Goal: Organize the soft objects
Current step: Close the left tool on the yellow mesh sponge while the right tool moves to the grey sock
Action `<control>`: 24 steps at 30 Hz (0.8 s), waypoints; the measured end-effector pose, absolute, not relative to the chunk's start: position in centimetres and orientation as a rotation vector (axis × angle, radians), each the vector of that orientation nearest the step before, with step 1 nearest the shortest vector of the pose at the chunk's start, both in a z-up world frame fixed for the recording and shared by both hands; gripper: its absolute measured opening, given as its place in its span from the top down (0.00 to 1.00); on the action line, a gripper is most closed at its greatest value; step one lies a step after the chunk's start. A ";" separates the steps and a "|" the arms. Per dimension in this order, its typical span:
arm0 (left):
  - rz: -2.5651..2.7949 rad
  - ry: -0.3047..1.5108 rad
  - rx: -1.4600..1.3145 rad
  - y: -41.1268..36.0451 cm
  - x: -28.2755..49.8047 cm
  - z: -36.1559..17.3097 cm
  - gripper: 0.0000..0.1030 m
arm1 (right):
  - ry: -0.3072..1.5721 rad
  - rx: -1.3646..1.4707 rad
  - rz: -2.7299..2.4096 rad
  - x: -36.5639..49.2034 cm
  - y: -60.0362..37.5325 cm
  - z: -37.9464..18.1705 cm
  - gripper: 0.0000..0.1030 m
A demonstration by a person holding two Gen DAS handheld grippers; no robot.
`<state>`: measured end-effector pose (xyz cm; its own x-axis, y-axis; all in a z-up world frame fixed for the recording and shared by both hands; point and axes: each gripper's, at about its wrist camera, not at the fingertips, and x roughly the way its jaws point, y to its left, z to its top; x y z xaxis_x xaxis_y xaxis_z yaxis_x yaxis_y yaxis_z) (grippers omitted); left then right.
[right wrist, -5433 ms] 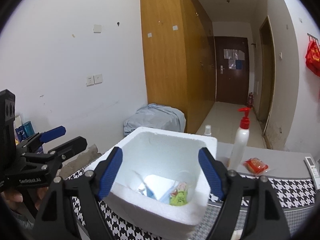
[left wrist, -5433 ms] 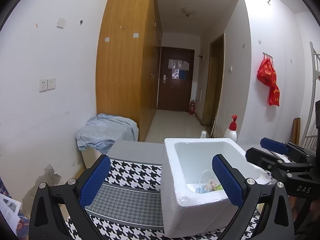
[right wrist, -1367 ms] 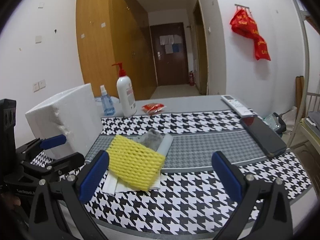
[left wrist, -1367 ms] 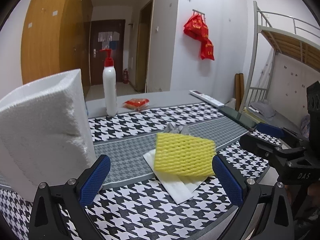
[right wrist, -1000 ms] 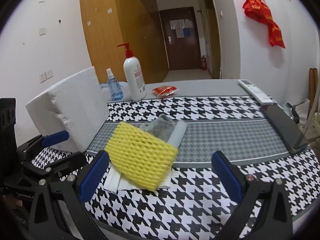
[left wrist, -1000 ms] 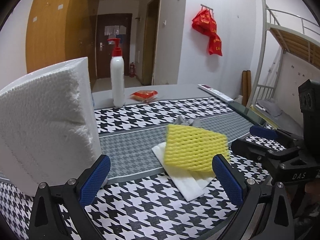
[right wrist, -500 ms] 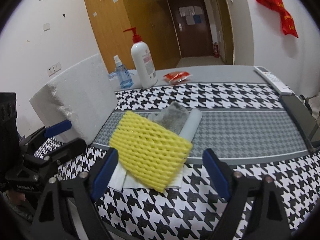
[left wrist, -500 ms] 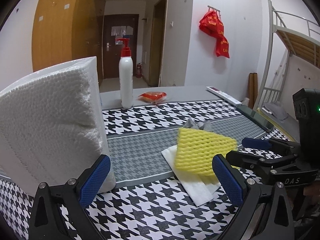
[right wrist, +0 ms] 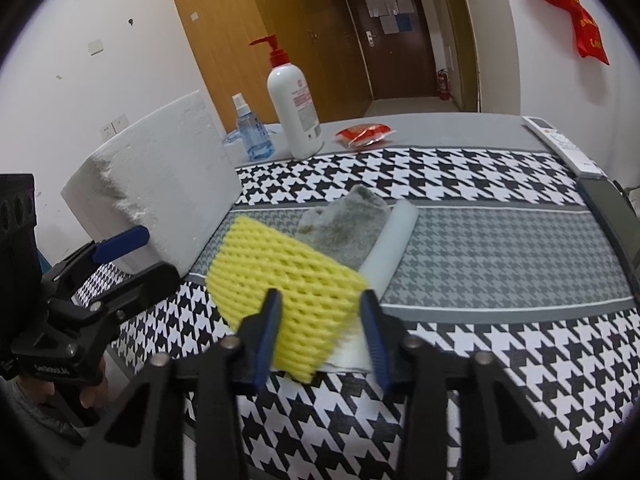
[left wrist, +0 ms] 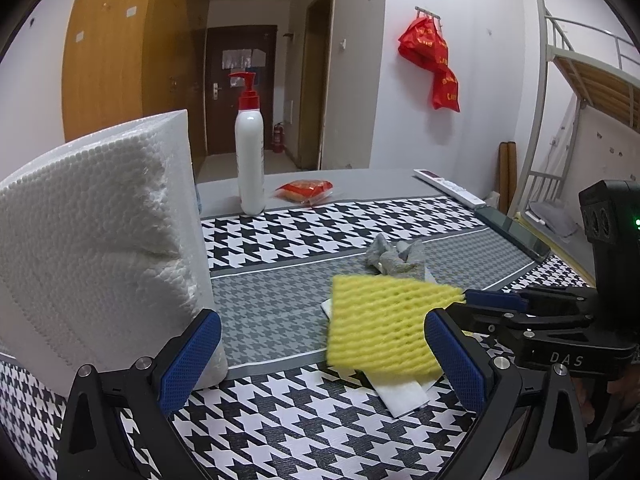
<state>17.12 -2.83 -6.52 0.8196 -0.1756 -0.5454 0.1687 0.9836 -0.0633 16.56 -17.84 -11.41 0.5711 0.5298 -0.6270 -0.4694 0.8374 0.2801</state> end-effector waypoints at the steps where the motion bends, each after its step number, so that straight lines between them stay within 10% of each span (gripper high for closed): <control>1: -0.181 0.584 -0.013 -2.8 17.2 -6.6 0.01 | 0.765 0.084 0.594 16.6 -17.8 -11.4 0.69; 8: -0.196 0.611 -0.011 -3.0 17.5 -7.0 0.01 | 0.753 0.064 0.602 16.2 -17.7 -11.1 0.91; 20: -0.260 0.738 -0.018 -4.4 19.5 -8.8 0.06 | 0.713 0.073 0.534 15.3 -20.3 -10.0 0.91; 24: -0.271 0.788 -0.036 -4.3 20.2 -9.7 0.15 | 0.712 0.076 0.521 15.5 -20.4 -10.0 0.74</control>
